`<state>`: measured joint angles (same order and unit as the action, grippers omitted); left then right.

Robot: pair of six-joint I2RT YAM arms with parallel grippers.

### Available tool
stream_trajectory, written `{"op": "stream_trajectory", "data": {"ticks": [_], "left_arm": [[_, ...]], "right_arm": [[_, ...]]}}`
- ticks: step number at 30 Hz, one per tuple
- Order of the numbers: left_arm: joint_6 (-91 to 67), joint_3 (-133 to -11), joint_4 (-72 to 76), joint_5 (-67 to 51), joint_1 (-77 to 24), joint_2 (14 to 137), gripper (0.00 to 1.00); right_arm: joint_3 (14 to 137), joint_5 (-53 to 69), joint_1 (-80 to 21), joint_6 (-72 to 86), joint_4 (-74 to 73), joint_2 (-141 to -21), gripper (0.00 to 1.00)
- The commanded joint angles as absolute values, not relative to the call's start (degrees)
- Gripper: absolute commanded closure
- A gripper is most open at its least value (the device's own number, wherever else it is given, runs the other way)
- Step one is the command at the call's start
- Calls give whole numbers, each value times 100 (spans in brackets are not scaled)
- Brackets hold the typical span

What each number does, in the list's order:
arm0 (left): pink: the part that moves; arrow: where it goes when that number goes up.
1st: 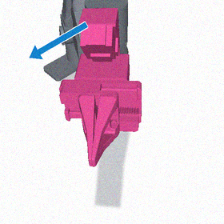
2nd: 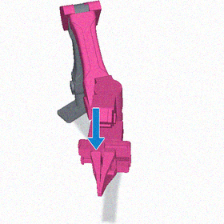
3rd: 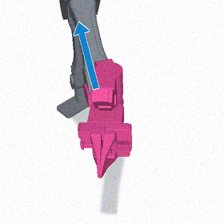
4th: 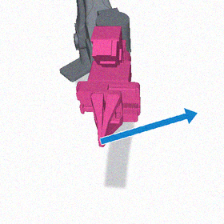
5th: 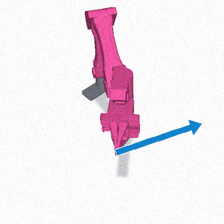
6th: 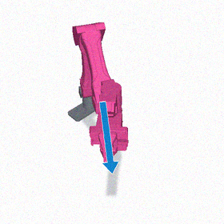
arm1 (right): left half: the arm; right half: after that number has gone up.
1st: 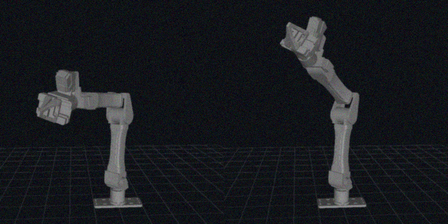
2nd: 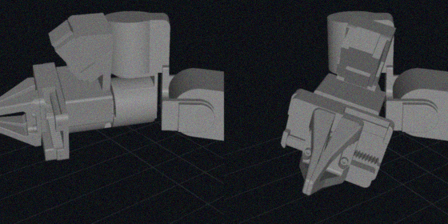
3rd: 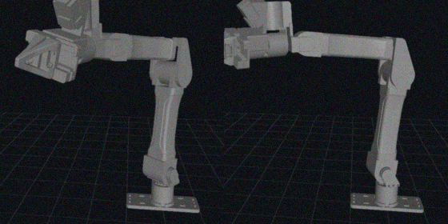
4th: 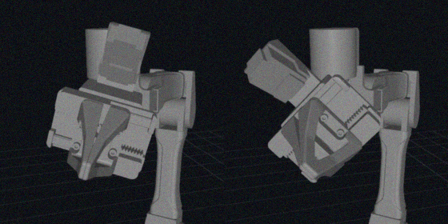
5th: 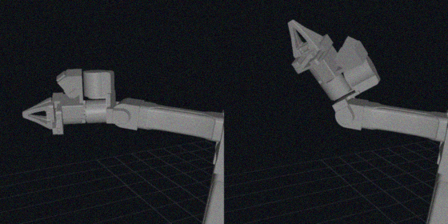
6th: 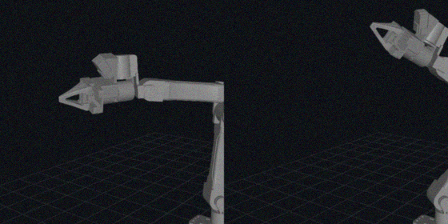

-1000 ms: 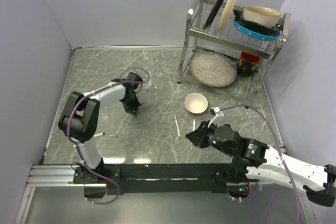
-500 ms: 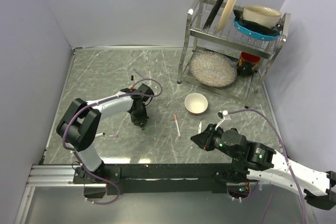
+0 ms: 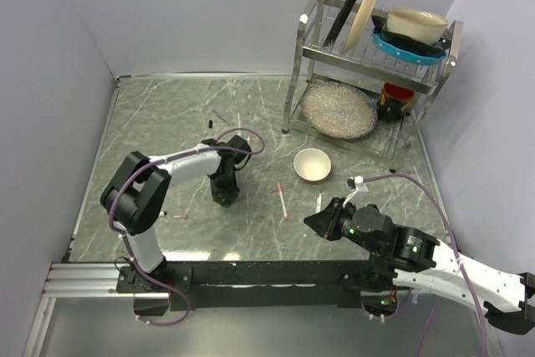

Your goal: Insert the pens into the pen caps

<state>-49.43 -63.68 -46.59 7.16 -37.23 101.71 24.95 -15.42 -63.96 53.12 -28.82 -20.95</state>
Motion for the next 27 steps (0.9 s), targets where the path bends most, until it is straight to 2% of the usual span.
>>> {"op": "stream_trajectory", "data": {"ticks": [1, 7, 11, 15, 27], "left_arm": [[-5124, -6583, -4790, 914, -3832, 10345, 70], [-5001, -6723, -4685, 861, -3832, 10555, 79], [-4975, -6899, -4755, 967, -3832, 10766, 79], [-4966, -6934, -4746, 975, -3832, 10872, 73], [-4948, -7066, -4729, 1081, -3823, 10969, 70]], "right_arm": [[2602, -1705, -6372, 5317, -2865, -2030, 100], [2514, -1565, -6372, 5335, -2725, -2100, 100], [2487, -1512, -6372, 5353, -2760, -2083, 100], [2505, -1582, -6381, 5370, -2839, -1969, 100], [2426, -1468, -6372, 5432, -2646, -2136, 100]]}}
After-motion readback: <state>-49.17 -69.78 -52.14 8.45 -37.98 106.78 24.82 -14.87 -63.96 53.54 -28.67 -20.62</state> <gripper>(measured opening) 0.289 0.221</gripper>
